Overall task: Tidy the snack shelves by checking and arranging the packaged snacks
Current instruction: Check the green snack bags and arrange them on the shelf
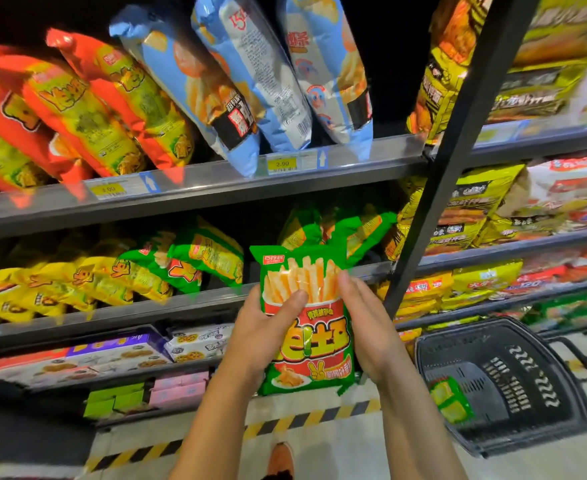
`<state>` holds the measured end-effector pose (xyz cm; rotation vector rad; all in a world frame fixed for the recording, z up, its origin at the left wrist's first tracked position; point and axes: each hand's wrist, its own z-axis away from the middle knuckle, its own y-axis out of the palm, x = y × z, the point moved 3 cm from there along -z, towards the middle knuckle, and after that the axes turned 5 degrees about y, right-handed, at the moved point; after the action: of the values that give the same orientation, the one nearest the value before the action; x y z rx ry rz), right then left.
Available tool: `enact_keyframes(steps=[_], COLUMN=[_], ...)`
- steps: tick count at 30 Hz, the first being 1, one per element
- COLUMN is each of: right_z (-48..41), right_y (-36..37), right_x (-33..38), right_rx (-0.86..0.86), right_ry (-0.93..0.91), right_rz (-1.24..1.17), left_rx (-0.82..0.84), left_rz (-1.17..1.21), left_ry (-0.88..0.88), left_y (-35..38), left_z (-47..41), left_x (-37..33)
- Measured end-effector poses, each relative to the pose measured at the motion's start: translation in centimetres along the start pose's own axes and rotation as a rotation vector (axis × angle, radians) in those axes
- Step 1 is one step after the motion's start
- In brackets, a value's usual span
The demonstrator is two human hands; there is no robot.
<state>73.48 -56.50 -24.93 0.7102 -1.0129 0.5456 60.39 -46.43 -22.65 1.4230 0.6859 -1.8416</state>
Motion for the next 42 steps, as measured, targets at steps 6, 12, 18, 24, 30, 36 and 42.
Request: enact_keyframes(steps=[6,12,18,24,30,36,42], right_z=[2.2,2.3,1.8,2.6,3.7,4.6,5.3], right_y=[0.9,-0.4,-0.1,1.3,1.1,-1.1,-1.0], right_x=[-0.7,-0.2,-0.3,1.1,2.7,4.1,4.3], right_rx=[0.021,0.013,0.021,0.025,0.05,0.105,0.133], right_ry=[-0.083,0.006,0.08,-0.028,-0.035,-0.033,-0.063], right_rz=[0.166,0.012,-0.015,0.111,0.164,0.078,0.171], left_rx=[-0.02,0.144,0.136,0.128,-0.01,0.065,0.047], left_rz=[-0.069,0.202,0.295,0.083,-0.05,0.152,0.08], left_ry=[0.061,-0.087,-0.103,-0.057,0.01,-0.126,-0.036], left_y=[0.9,-0.5,-0.9,1.0,1.2,0.9,1.1], left_z=[2.9,2.6,3.2,4.6,4.1,4.6,4.6], left_x=[-0.8,-2.2,-3.4,-3.9,-2.1,-2.0,-2.2])
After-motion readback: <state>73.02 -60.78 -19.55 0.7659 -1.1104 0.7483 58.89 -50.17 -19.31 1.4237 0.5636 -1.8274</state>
